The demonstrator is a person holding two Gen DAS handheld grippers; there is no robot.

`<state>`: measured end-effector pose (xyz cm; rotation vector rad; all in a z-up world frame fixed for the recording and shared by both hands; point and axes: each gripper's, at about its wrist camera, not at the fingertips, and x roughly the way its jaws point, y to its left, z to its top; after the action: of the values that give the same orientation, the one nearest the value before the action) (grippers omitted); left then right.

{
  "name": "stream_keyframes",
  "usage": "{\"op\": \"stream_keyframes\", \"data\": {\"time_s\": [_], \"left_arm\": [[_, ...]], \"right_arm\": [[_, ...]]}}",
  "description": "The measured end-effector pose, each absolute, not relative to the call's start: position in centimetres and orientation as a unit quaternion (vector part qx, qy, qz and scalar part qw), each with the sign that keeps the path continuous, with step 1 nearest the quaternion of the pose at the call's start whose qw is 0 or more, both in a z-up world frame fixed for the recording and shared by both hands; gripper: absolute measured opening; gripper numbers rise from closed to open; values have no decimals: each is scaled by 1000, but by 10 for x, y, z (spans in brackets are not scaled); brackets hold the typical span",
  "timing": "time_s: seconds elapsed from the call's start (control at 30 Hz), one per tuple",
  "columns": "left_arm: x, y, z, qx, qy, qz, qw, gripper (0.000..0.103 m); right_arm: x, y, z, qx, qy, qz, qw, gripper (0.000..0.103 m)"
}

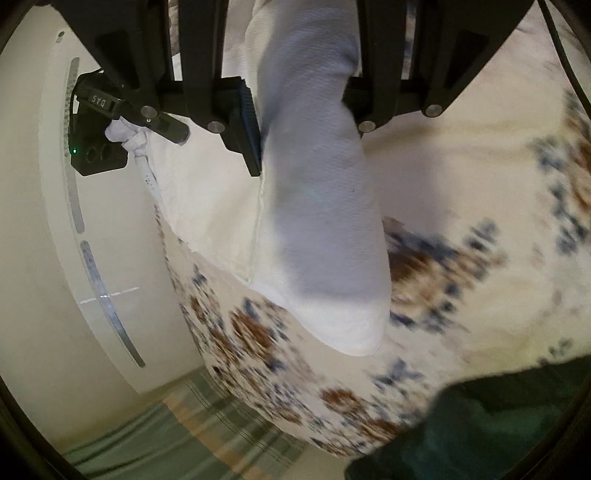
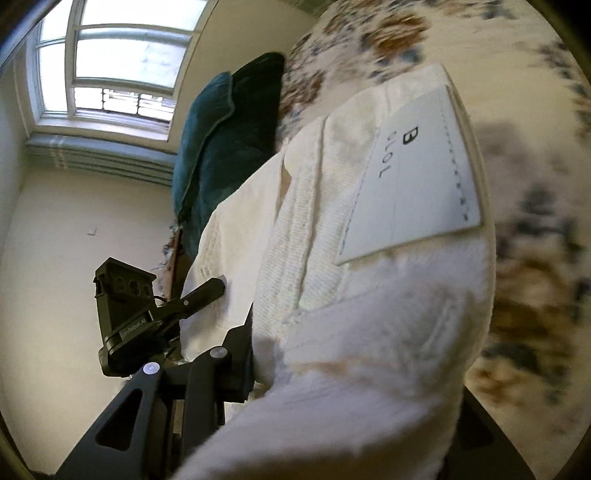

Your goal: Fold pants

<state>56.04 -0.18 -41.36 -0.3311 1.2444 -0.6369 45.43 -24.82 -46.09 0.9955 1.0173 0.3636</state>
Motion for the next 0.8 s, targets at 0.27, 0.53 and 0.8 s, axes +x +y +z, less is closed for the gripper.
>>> {"op": "stream_keyframes", "data": {"time_s": [0.27, 0.53, 0.8], "left_arm": [[635, 152, -436, -152, 568, -227, 776, 29], [654, 241, -590, -161, 657, -147, 722, 57], [630, 240, -575, -149, 638, -107, 748, 59]], "right_arm": [[554, -101, -501, 460, 473, 211, 721, 36], [594, -3, -611, 425, 583, 131, 680, 61], [582, -5, -593, 347, 618, 54, 703, 88]]}}
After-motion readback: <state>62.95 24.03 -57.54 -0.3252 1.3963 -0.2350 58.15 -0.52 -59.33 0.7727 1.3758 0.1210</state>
